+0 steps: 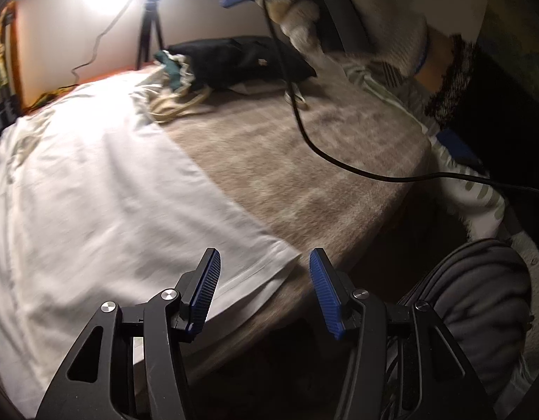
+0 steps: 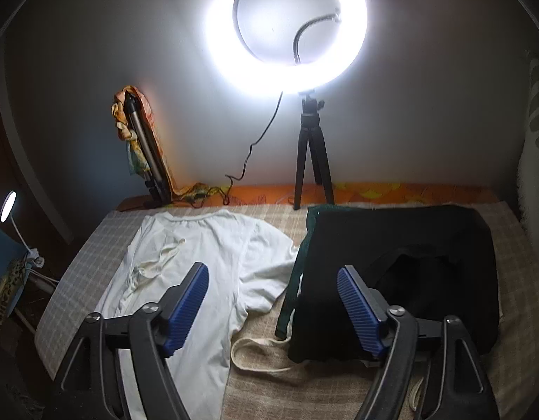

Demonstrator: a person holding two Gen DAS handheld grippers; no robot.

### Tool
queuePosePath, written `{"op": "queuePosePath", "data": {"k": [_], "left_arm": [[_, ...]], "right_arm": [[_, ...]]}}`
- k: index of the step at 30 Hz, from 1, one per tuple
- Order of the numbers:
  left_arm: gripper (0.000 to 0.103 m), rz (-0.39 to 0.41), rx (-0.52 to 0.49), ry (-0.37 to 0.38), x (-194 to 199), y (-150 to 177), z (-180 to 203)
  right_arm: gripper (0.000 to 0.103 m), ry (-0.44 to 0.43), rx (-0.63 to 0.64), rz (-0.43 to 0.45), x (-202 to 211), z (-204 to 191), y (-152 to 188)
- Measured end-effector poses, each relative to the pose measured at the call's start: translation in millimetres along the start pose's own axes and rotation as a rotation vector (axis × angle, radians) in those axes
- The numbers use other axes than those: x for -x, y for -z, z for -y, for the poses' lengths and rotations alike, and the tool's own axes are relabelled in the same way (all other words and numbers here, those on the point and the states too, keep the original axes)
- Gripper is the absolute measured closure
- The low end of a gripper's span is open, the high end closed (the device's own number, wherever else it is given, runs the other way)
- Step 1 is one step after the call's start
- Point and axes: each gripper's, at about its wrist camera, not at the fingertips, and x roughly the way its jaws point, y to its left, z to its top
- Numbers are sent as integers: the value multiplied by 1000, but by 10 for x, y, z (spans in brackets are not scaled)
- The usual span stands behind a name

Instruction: Fold small clothes

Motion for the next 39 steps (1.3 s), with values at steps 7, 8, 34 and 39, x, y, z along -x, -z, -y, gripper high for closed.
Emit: {"op": "queuePosePath", "data": {"k": [7,8,34,39], "left_arm": [[51,-58,-38,-65,-278,11,117],[51,-49,-42,-71,-270,10,111],[99,64,115,63,-36,-60,-330],[99,90,169,80,9,-34,-391]], "right_arm": [[45,-118,-57,-83,-306,132,46],[46,-138,-73,-90,-360,150,50],[44,43,-162,-427,-1928,-12,0],[42,89,-79,-468,-2142,-169,4]]}}
